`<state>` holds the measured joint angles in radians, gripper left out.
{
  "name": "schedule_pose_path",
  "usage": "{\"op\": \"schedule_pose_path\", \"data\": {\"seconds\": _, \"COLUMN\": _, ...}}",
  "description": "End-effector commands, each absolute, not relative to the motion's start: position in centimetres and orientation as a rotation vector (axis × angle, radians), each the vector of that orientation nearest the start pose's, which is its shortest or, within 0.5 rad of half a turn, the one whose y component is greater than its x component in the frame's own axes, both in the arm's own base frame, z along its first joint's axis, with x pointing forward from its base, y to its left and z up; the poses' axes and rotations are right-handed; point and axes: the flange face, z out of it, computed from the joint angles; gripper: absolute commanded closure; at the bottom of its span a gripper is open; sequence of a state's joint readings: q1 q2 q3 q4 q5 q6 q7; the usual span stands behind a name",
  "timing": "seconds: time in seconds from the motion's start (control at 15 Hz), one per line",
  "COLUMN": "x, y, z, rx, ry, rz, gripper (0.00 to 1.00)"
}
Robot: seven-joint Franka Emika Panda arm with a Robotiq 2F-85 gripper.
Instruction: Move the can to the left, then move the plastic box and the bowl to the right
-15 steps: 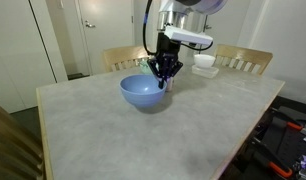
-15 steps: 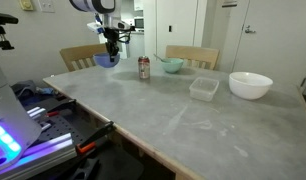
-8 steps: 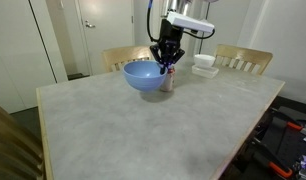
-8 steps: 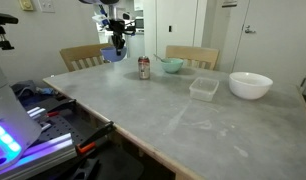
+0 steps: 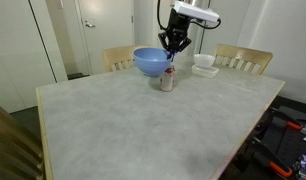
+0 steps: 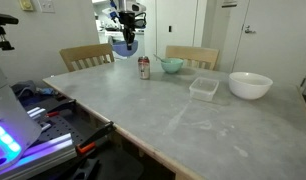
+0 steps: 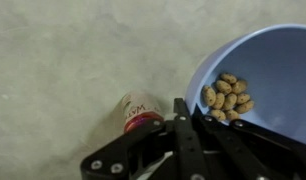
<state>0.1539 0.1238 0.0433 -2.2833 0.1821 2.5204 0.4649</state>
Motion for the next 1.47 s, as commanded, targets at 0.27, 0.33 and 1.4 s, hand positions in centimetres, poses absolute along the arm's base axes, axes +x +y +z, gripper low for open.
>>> {"op": "schedule_pose_path", "data": {"seconds": 0.27, "x": 52.5, "y": 1.9, "z": 33.6, "rx": -2.888, "ry": 0.875, "rz": -0.144, "gripper": 0.99}}
{"op": "schedule_pose_path", "data": {"seconds": 0.33, "x": 52.4, "y": 0.4, "z": 33.7, "rx": -2.875, "ry": 0.919, "rz": -0.148, "gripper": 0.99}}
{"op": "schedule_pose_path", "data": {"seconds": 1.4, "x": 47.2, "y": -20.7, "z": 33.6, "rx": -2.626, "ry": 1.518, "rz": -0.196, "gripper": 0.99}}
